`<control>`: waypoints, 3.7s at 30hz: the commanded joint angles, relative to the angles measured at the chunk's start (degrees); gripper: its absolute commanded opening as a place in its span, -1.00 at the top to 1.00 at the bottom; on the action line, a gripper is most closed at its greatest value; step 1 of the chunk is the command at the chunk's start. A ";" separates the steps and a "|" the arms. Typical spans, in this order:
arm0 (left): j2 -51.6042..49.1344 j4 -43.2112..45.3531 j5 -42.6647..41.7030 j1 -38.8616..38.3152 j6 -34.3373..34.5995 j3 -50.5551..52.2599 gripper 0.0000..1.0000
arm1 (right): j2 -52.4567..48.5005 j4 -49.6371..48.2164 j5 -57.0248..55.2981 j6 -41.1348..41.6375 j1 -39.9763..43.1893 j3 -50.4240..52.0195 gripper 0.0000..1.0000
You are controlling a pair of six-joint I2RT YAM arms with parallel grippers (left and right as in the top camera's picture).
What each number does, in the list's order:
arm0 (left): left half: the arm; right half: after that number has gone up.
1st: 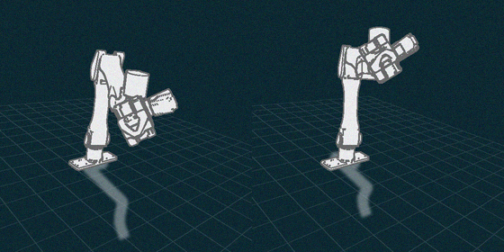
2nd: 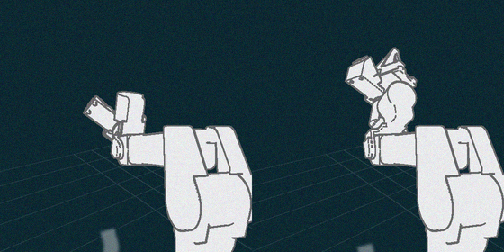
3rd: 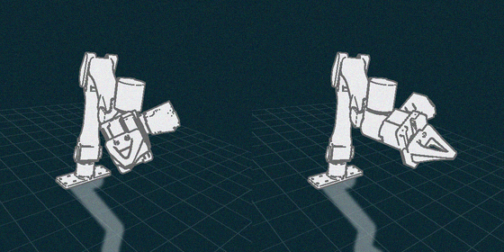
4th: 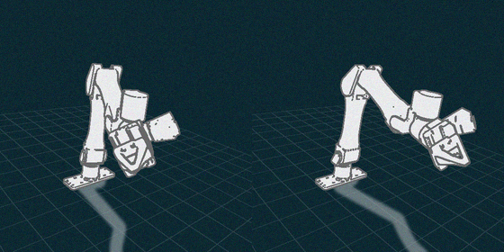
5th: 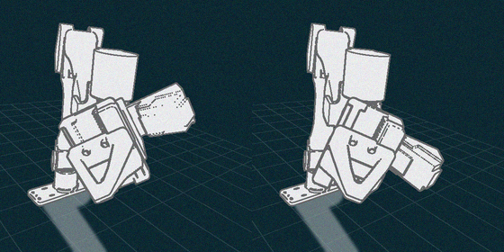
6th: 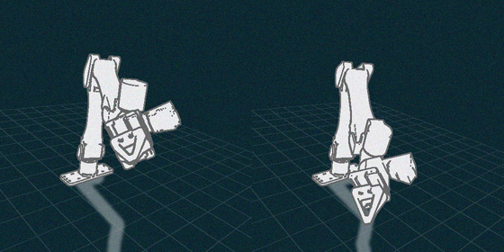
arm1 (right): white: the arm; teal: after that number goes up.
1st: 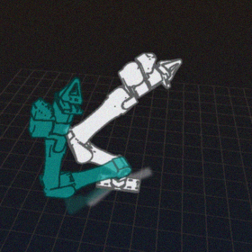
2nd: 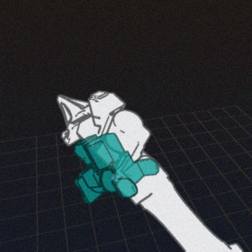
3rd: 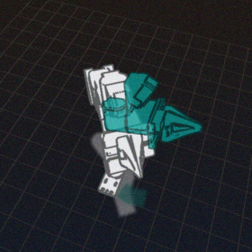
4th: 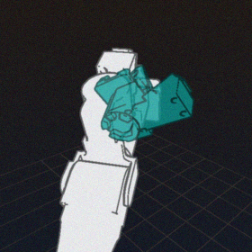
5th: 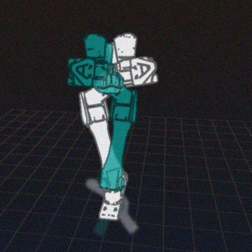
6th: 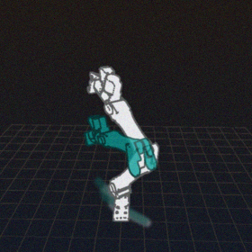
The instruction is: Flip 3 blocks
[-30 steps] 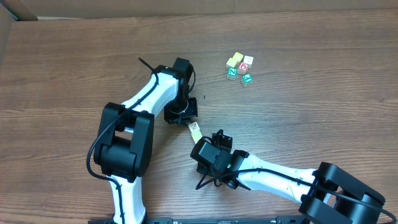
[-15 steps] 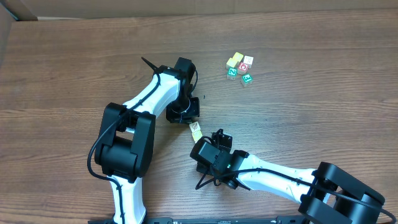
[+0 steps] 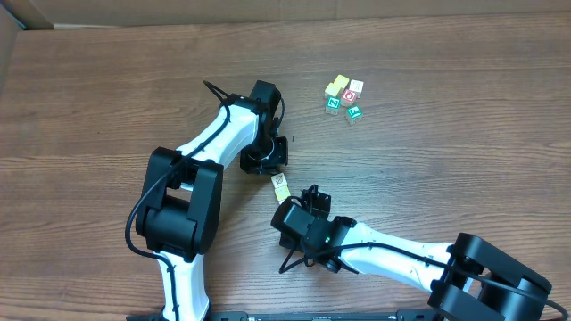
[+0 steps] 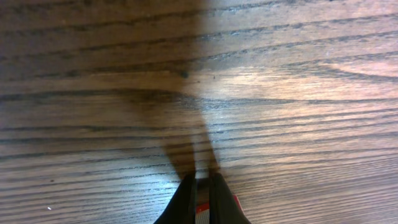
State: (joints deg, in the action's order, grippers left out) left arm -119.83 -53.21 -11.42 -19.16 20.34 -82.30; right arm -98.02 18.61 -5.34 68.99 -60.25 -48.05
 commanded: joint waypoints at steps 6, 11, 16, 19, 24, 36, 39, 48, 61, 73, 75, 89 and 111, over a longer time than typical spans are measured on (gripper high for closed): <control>-3.06 1.25 0.83 -0.42 -1.73 0.76 0.92 | -0.48 -0.35 0.28 0.07 -0.83 -1.09 0.92; -3.06 2.97 2.21 -0.37 -1.95 0.63 0.92 | -0.48 -0.76 1.33 0.00 -0.83 -1.18 0.92; -3.06 -0.31 6.45 1.09 -1.86 -5.27 0.92 | 1.31 1.68 1.55 -1.22 -0.72 -2.89 0.92; -3.04 -6.91 9.79 2.89 0.24 -13.46 0.92 | 4.61 4.22 1.51 -4.98 -0.70 -4.72 0.92; -3.04 -18.14 10.51 5.86 1.99 -26.05 0.92 | 9.94 10.95 1.55 -8.96 2.16 -8.31 0.93; -2.95 -33.88 8.85 10.47 1.79 -29.33 0.91 | 11.17 14.03 31.45 -32.68 29.35 -8.61 0.92; -2.43 -35.08 8.87 10.12 0.85 -29.29 0.91 | 11.17 16.26 31.50 -37.66 32.68 -8.72 0.92; 3.80 -36.04 7.52 7.52 0.85 -24.50 0.91 | 8.55 13.05 25.46 -39.23 33.11 -8.72 0.92; 5.18 -18.82 8.85 -2.36 3.93 -0.09 0.92 | 2.69 10.10 24.90 -38.56 31.63 -8.57 0.92; 5.14 -9.16 5.88 -0.72 5.07 5.92 0.92 | -1.81 4.35 24.17 -35.78 26.69 -8.55 0.92; 5.14 -7.17 5.86 -0.61 4.94 6.75 0.92 | -1.81 4.33 23.06 -35.78 26.64 -8.55 0.92; 5.14 -0.13 5.42 -0.59 3.67 7.26 0.91 | -1.99 4.74 16.31 -35.78 26.51 -8.52 0.90; 5.14 -4.28 -3.30 -0.59 2.40 7.26 0.91 | -1.99 5.49 16.28 -35.80 26.51 -8.15 0.83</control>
State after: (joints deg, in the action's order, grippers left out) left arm -114.98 -57.43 -12.21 -19.84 23.62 -75.35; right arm -99.66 24.12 11.57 33.01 -33.58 -56.14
